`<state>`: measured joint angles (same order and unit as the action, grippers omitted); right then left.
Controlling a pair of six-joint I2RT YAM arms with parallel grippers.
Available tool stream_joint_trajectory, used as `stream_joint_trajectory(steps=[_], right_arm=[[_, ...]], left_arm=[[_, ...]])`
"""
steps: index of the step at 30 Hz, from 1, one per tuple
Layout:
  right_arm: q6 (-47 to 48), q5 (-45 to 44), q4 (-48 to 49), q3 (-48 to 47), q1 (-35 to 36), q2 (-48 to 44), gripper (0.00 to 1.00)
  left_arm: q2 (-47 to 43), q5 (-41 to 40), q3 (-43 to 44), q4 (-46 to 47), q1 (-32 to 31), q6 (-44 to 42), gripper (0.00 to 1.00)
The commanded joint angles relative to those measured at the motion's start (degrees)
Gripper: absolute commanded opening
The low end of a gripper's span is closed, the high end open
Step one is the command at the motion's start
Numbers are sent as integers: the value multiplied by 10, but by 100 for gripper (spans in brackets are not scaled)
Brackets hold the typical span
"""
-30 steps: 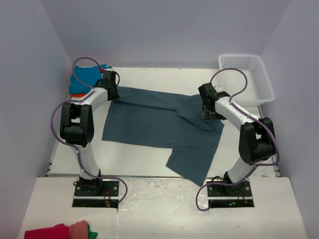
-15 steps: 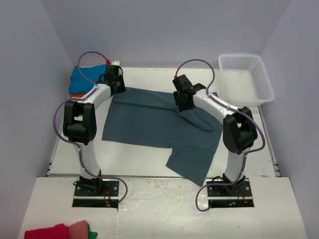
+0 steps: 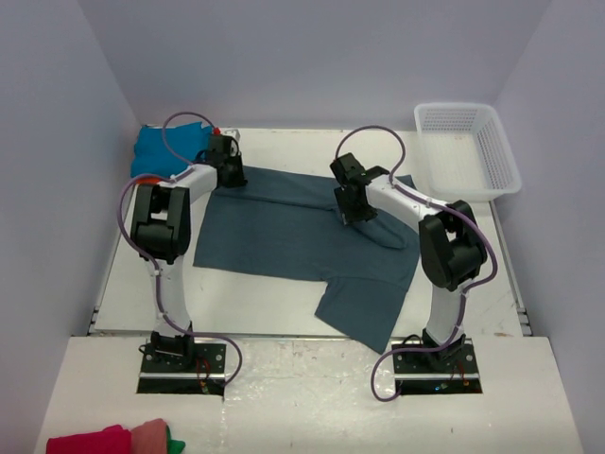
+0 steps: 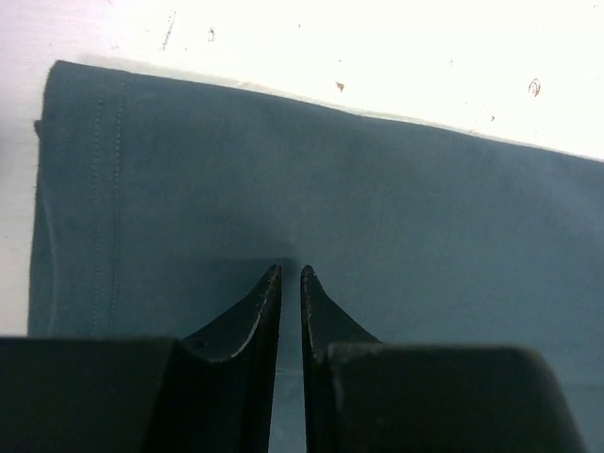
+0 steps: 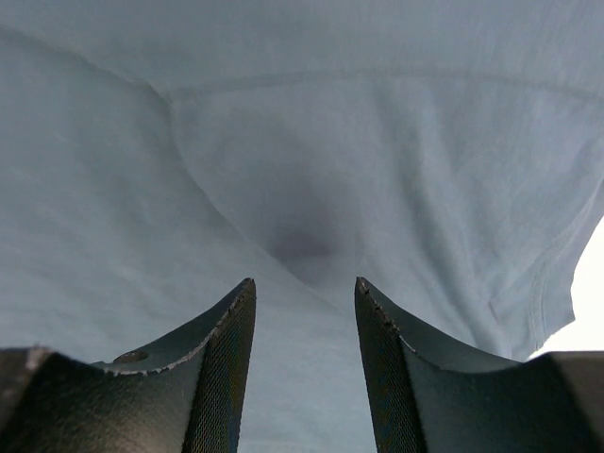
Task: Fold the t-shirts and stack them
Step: Fold the flattened tshirt in 1/3 of the way
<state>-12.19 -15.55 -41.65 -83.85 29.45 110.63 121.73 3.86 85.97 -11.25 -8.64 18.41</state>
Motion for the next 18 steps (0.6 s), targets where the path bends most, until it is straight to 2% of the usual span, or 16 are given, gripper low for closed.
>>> stream_joint_trajectory(steps=[1,10,18], right_arm=[[8,-29,-18,18,5,-6,48],[-3,-92,-30,24,8,18,43],[-13,-106,-33,8,9,41,41]], left_arm=[[9,19,13,33,0,0,15],[33,36,20,36,6,12,15],[25,41,9,46,11,12,16]])
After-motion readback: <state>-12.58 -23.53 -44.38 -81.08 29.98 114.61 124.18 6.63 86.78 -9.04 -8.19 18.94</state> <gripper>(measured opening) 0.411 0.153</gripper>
